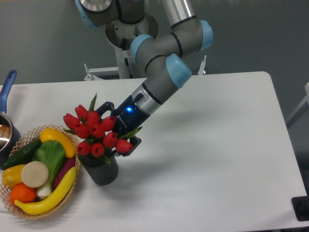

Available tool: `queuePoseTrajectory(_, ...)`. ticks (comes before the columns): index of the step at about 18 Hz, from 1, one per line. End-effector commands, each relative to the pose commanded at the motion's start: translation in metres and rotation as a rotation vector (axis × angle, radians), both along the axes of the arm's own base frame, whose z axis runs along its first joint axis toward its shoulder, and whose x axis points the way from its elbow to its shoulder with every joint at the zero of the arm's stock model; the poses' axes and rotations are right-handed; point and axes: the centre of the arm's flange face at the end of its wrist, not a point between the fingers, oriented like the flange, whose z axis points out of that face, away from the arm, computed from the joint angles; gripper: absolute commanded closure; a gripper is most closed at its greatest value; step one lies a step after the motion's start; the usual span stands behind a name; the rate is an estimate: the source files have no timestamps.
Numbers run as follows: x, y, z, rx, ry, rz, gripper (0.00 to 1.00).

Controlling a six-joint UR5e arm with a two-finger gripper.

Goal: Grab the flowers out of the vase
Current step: 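Close the gripper on the tulip stems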

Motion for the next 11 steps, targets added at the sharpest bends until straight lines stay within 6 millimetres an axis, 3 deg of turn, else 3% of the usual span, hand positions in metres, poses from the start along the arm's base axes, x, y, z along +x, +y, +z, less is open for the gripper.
queuePoseTrajectory(4, 0.0, -0.0001, -0.0003, -0.003, -0.001, 0.001, 0.55)
queuePoseTrajectory(11, 0.0007, -0.0002, 0.0042, 0.007, 0.001, 0.0, 0.56)
